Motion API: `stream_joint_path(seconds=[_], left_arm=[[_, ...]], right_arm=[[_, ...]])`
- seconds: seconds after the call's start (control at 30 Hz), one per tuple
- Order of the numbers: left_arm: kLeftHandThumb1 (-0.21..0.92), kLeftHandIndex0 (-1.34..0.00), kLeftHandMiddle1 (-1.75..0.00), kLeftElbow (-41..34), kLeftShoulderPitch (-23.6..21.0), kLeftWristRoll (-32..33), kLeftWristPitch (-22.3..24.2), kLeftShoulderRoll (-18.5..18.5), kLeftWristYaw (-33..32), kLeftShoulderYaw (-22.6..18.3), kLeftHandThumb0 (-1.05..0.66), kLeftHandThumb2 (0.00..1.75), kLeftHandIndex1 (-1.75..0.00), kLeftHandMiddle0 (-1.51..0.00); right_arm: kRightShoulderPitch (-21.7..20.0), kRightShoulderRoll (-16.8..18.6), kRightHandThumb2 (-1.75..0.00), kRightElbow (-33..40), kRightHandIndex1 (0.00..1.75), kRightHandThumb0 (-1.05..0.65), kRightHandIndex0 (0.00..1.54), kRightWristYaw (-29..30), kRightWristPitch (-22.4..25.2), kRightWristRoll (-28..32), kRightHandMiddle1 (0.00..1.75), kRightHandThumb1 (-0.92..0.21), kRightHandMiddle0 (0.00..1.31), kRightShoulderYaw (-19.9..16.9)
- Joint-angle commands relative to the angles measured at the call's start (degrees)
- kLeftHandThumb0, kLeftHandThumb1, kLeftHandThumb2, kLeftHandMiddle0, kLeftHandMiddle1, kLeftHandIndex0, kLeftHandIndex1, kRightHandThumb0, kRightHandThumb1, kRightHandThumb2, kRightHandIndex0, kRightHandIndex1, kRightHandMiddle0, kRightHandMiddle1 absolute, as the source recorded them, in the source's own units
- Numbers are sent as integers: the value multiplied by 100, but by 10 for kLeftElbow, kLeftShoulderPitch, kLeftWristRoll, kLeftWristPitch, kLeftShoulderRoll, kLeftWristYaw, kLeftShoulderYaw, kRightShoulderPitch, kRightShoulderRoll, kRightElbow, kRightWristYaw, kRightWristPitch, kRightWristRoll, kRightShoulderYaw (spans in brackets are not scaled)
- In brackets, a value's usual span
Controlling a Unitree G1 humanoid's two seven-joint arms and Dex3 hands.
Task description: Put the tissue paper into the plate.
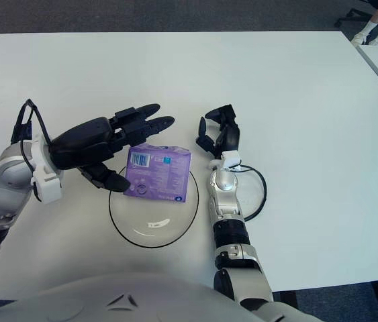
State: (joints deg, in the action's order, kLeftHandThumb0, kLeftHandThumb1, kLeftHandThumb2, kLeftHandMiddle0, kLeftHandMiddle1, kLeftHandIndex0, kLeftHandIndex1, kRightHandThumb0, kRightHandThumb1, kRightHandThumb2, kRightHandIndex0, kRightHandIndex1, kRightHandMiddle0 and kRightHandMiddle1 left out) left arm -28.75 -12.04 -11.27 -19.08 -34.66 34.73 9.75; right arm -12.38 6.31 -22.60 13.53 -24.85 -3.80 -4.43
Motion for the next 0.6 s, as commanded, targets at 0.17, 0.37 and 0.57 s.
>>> stream_joint_path(seconds=[0.17, 0.37, 0.57], left_arm=[[92, 0, 0, -1, 49, 62, 32, 63, -68, -55, -100, 72, 0, 0], [92, -1, -3, 98, 80, 32, -17, 107, -187, -162, -85, 87, -3, -3], [92, 0, -55, 173, 67, -49, -80, 230, -374, -157, -63, 101, -69, -6]], right_arm=[[109, 4, -94, -65, 139, -39, 60, 1, 77, -7, 175, -62, 38, 9], [110, -6, -93, -59, 137, -39, 61, -9, 81, -9, 175, -63, 37, 15], [112, -9, -92, -54, 136, -39, 61, -12, 87, -9, 175, -63, 37, 19]])
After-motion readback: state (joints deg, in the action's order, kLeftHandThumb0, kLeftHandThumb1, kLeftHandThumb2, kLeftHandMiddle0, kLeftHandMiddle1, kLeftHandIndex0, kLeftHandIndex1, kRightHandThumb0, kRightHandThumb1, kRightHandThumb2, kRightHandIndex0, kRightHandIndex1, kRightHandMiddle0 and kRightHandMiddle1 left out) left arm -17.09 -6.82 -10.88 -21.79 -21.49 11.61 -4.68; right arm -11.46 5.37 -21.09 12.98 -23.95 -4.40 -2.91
